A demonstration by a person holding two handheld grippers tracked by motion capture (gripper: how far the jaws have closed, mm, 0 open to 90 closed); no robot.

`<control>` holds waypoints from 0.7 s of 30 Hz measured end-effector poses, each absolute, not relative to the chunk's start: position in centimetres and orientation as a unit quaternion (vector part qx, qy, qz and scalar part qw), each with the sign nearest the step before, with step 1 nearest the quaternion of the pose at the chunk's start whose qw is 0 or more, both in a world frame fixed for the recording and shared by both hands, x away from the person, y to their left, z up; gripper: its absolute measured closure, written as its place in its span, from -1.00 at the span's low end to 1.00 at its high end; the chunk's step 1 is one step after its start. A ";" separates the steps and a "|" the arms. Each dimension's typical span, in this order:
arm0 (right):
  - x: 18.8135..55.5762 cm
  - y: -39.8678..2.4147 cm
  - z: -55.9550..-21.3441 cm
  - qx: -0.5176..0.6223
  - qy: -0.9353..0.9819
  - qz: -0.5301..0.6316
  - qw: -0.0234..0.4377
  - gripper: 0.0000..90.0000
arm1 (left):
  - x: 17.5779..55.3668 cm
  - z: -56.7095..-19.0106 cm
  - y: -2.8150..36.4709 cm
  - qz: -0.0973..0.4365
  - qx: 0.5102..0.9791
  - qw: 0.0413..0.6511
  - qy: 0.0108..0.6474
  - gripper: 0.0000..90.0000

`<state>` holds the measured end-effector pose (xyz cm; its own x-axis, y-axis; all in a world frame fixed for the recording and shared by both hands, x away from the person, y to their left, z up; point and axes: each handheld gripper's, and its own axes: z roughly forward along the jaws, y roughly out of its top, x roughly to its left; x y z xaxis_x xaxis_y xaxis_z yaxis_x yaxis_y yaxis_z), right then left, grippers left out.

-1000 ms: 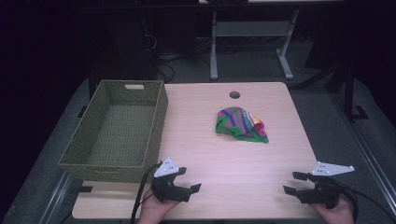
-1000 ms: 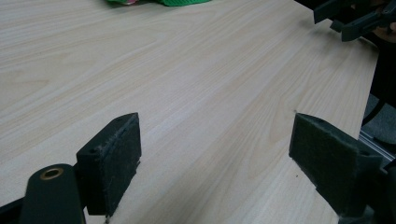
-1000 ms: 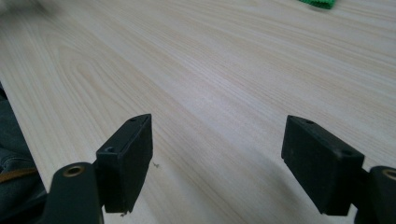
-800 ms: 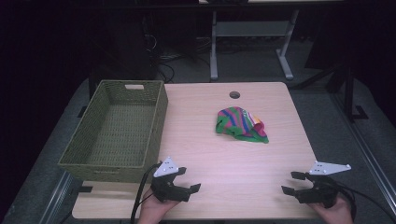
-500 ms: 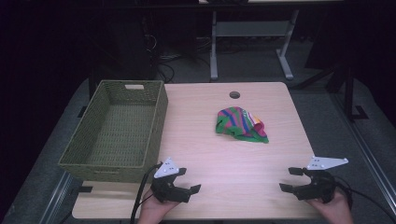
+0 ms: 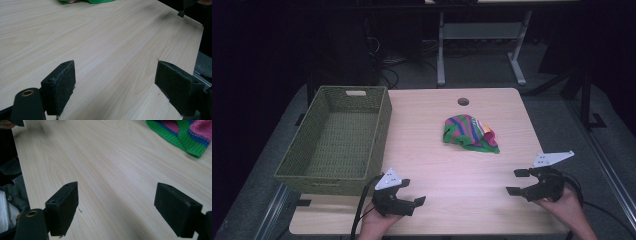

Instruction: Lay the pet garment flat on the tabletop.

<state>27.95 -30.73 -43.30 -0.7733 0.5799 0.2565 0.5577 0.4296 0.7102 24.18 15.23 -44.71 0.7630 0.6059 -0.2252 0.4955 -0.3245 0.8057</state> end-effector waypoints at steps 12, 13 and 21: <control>30.6 -29.3 -42.3 0.307 0.860 0.408 -0.002 -0.60 | 24.1 -44.7 15.2 0.060 0.812 0.472 0.338 -0.64; 30.8 -29.2 -42.2 0.308 0.861 0.405 -0.003 -0.60 | 24.2 -44.7 15.2 0.060 0.813 0.472 0.337 -0.64; 32.7 -28.1 -41.4 0.301 0.867 0.397 -0.005 -0.60 | 24.1 -44.7 15.4 0.062 0.812 0.473 0.336 -0.64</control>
